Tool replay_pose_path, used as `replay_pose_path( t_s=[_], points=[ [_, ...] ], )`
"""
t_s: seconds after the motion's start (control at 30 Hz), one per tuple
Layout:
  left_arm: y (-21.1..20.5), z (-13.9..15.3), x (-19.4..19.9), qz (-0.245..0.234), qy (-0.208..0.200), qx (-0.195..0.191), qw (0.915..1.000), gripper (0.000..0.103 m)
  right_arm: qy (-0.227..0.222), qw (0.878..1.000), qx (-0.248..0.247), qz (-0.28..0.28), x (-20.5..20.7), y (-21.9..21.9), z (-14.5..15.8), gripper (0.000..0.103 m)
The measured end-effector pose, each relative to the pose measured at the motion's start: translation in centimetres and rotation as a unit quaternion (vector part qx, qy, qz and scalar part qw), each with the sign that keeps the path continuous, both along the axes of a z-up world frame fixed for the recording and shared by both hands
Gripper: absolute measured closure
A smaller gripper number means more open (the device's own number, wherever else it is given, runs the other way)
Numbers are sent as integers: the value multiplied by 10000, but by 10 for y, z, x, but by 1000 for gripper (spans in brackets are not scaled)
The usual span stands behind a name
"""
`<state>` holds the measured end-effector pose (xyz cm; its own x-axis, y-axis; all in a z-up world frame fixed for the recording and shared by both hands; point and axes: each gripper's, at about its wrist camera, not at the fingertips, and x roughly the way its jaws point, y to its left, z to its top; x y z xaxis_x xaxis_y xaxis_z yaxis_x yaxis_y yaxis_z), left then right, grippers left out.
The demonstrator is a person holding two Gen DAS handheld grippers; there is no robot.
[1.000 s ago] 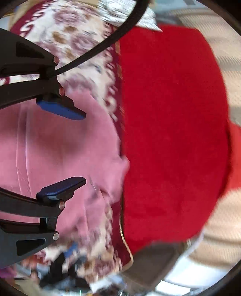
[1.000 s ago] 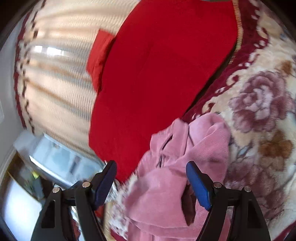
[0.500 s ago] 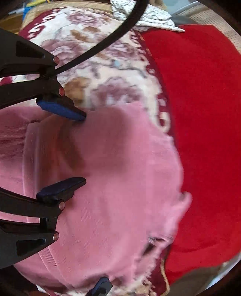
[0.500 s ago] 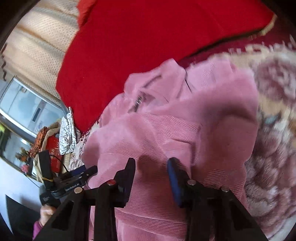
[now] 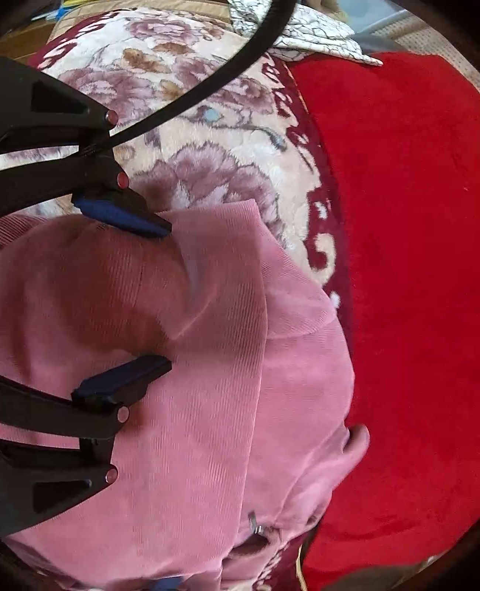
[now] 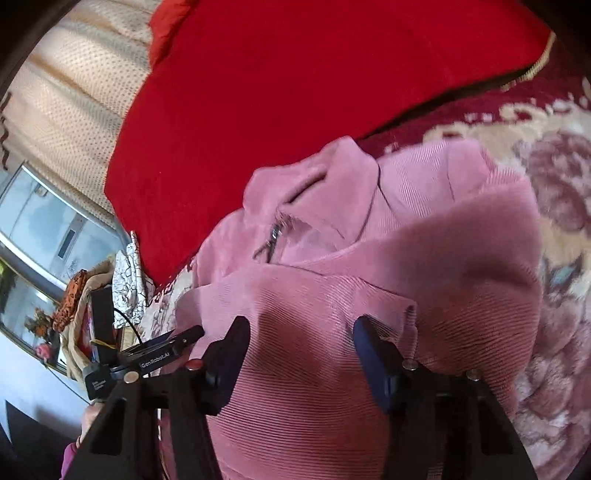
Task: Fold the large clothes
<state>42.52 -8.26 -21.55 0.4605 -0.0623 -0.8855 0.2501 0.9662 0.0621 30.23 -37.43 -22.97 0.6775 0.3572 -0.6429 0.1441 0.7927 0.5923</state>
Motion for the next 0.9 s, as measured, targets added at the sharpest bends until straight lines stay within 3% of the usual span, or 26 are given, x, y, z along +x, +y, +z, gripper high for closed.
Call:
replay_pose_path(
  t_s=[0.13, 0.2, 0.3, 0.37, 0.57, 0.67, 0.73, 0.9],
  points=[
    [4, 17, -20, -264, -338, -224, 9988, 35, -513, 9985, -101, 136, -15, 2, 20, 41],
    [-1, 14, -30, -466, -377, -122, 9981, 35, -571, 9978, -104, 311, -19, 8, 23, 41],
    [-14, -6, -32, -714, -310, 376, 9963, 35, -144, 9976, -321, 591, -14, 24, 8, 41],
    [-19, -10, -35, -806, -435, 554, 9942, 34, 240, 9972, -270, 656, -14, 23, -8, 49],
    [-27, 8, -56, -947, -895, 578, 9898, 34, -30, 9982, -246, 547, -47, 9, 8, 52],
    [-42, -2, -56, -1012, -666, 689, 9902, 34, 241, 9982, -121, 542, -47, 1, -2, 53],
    [-49, -9, -54, -950, -747, 834, 9892, 34, 397, 9973, 104, 614, -42, -7, -11, 53],
    [-50, 9, -38, -511, -602, 663, 9947, 34, 206, 9970, 367, 647, -48, -24, 6, 52]
  ],
)
